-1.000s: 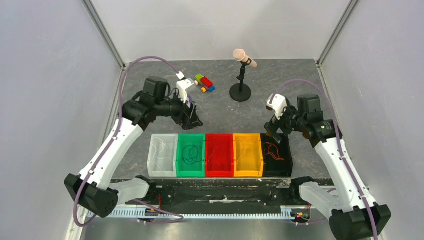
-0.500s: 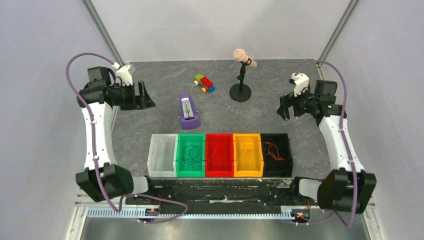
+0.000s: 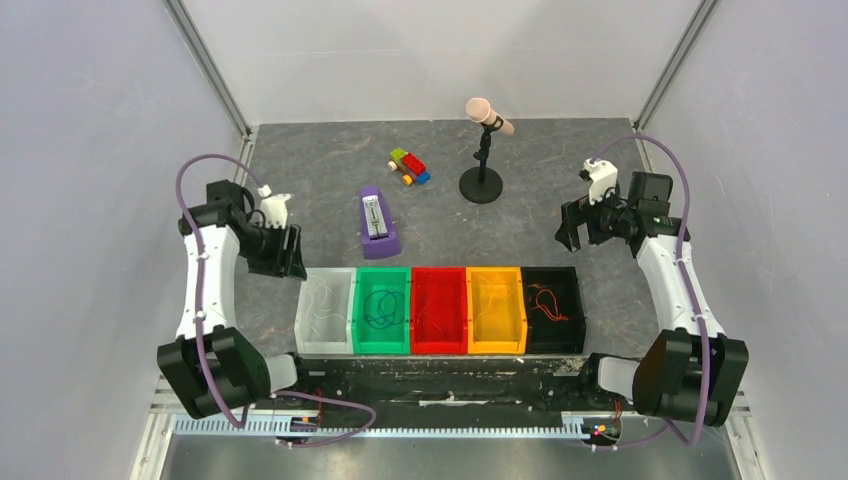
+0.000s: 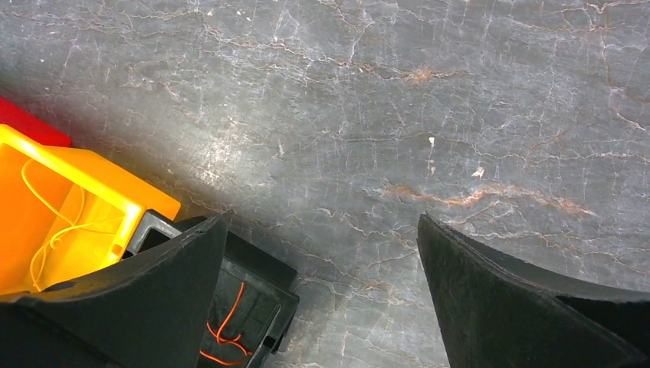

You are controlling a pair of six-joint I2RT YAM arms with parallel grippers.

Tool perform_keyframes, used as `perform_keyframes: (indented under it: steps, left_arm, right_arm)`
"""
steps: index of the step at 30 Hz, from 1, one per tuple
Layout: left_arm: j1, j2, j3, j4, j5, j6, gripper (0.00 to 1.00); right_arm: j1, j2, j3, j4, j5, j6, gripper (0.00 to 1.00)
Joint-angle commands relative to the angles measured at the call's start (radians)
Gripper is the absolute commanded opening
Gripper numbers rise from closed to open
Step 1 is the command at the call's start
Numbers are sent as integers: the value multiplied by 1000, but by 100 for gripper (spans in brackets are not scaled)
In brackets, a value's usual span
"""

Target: Untangle the cables

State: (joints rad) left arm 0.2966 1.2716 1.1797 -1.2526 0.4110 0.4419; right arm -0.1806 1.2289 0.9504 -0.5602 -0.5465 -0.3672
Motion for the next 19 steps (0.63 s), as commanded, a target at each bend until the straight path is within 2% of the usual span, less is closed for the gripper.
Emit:
perform_keyframes:
  steps: [1,9,19]
  left_arm:
    - [-17,-53,-64,51,-35,30,64]
    - [-19,-87,-77,178,-87,-76,83]
    - [-19,-100,-17,268,-147,-159,84]
  right_arm:
    - [0,-27,-4,34,-22,-13,98]
    - [0,-64,-73,69,-2,-5,98]
    - [-11,-96,-119,94,17,-10,98]
